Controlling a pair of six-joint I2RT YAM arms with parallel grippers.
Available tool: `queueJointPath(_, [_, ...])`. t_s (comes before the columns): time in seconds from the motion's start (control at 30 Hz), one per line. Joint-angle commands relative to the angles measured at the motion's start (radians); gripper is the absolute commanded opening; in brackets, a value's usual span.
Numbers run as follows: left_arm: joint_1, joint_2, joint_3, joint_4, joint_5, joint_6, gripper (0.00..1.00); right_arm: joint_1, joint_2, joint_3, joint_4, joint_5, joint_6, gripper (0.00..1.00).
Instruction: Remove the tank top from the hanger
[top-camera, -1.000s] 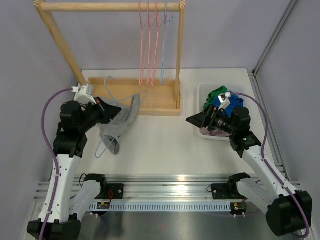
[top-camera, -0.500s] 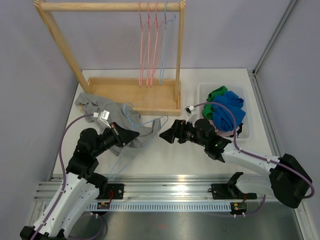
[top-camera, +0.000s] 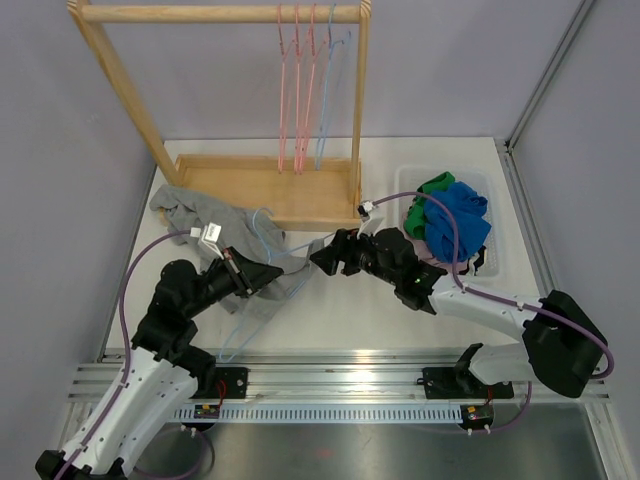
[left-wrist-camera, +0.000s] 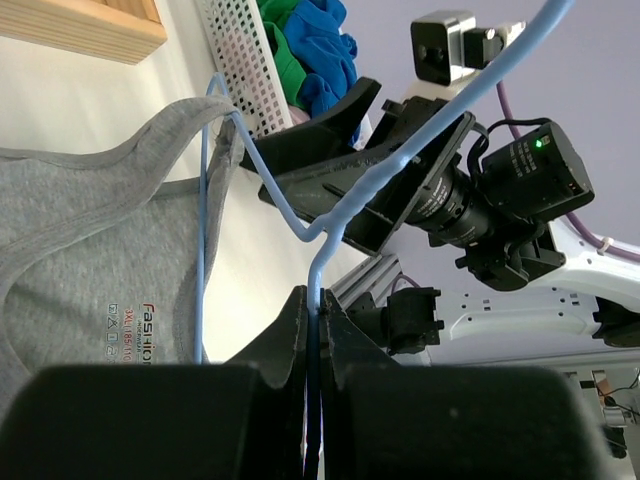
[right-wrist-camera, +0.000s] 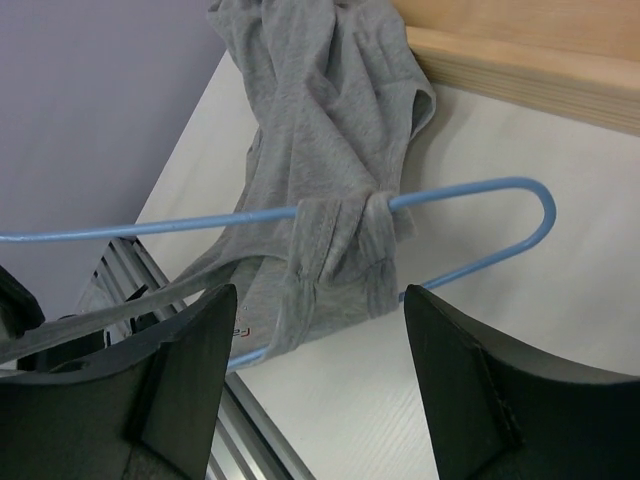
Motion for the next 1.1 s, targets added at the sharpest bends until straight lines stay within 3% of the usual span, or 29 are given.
queueJointPath(0.0, [-0.022, 0.001, 0.04, 0.066, 0.026, -0.023, 0.0, 0.011, 0.02, 0.057, 0.022, 0.06, -0.055, 0.74])
queueJointPath(0.13, [-0.038, -0.003, 0.051, 0.063, 0.028, -0.026, 0.0, 0.012, 0.054, 0.079, 0.013, 0.06, -0.078, 0.66])
queueJointPath(0.23, [-0.044, -0.002, 0.054, 0.058, 0.026, -0.021, 0.0, 0.012, 0.07, 0.092, 0.001, 0.06, -0.092, 0.51])
queueJointPath(0.27, [-0.044, -0.005, 0.056, 0.05, 0.021, -0.018, 0.0, 0.012, 0.07, 0.094, -0.007, 0.06, -0.095, 0.39])
queueJointPath(0.4, [-0.044, -0.008, 0.062, 0.03, 0.017, -0.001, 0.0, 0.012, 0.056, 0.082, -0.015, 0.091, -0.115, 0.2])
queueJointPath(0.47, [-0.044, 0.0, 0.068, 0.024, 0.024, 0.006, 0.0, 0.01, 0.039, 0.077, -0.039, 0.124, -0.13, 0.0])
queueJointPath(0.57, [-0.045, 0.026, 0.097, -0.005, 0.064, 0.048, 0.0, 0.01, 0.007, 0.082, -0.126, 0.241, -0.177, 0.0])
queueJointPath(0.6, [-0.045, 0.04, 0.109, -0.02, 0.084, 0.086, 0.0, 0.01, -0.001, 0.101, -0.172, 0.361, -0.182, 0.0])
queueJointPath(0.73, [-0.065, 0.097, 0.189, -0.141, 0.167, 0.202, 0.0, -0.077, -0.048, 0.137, -0.321, 0.509, -0.214, 0.0])
queueJointPath(0.87, [-0.088, 0.069, 0.279, -0.258, 0.193, 0.291, 0.0, -0.232, -0.085, 0.161, -0.445, 0.481, -0.173, 0.0])
queueJointPath(0.97, [-0.088, 0.049, 0.342, -0.299, 0.202, 0.327, 0.0, -0.26, -0.114, 0.181, -0.476, 0.421, -0.179, 0.0])
queueJointPath(1.07, [-0.088, 0.02, 0.379, -0.315, 0.146, 0.359, 0.0, -0.26, -0.151, 0.207, -0.478, 0.245, -0.179, 0.0])
